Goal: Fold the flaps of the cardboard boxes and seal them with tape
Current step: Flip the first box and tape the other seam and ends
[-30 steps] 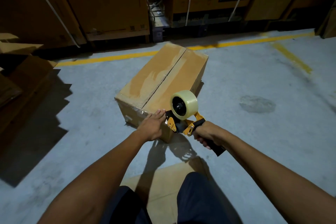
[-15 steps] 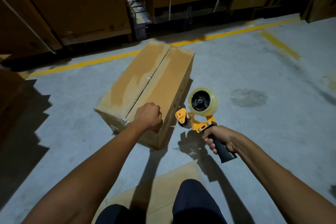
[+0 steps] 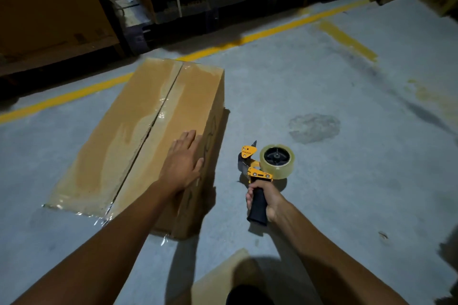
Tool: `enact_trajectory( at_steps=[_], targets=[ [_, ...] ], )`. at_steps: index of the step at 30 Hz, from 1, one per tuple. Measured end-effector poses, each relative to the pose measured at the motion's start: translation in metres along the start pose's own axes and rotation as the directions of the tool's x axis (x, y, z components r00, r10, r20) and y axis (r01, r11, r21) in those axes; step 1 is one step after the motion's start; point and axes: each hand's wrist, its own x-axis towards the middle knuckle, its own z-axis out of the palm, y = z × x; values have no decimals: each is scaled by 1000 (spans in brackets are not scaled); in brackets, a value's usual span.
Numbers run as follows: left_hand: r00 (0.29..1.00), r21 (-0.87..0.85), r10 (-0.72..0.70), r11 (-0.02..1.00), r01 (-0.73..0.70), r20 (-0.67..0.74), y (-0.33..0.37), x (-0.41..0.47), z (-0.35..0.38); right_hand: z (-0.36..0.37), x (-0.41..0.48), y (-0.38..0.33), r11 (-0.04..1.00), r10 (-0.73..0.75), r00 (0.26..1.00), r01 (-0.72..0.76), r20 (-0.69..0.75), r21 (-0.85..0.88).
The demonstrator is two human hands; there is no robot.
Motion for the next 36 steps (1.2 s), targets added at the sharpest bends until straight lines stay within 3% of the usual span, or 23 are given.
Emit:
enact_trajectory(
  at_steps=[5,11,17,21,24,26,28,30,33,36],
  targets=[
    [996,-16,25,1000,-26,-82,-7,0,16,-6,57,-13,995,11,999,-7,-41,97],
    [993,-11,42,999,-43,-108,-13,0,24,-8,105,-6,995,64,996,-58,-70,78],
    [995,7,27,1000,-27,-93,-12,0,23,3,111,9,995,-63,972,44,-226,-90],
    [998,10,13,1000,-12,-58,-10,-1,19,6,92,7,942,-231,901,113,-366,-317],
    [999,-125,19,992,-16,30,-11,-1,5,31,43,2,661,-546,787,194,-288,-724],
    [998,-281,2,959,18,70,-14,-7,-11,60,4,8,456,-748,653,373,-120,-808],
    [998,-353,-38,934,50,42,-24,-25,-23,95,-30,22,235,-882,465,566,71,-790],
    [996,-336,-87,938,83,2,-39,-53,-28,129,-48,44,17,-890,339,692,304,-721],
    [995,-289,-93,954,76,-45,-63,-97,-22,163,-51,81,-178,-761,302,754,574,-633],
    [991,-244,-102,967,77,-91,-77,-125,-8,164,-37,110,-378,-599,268,736,755,-561]
  ],
)
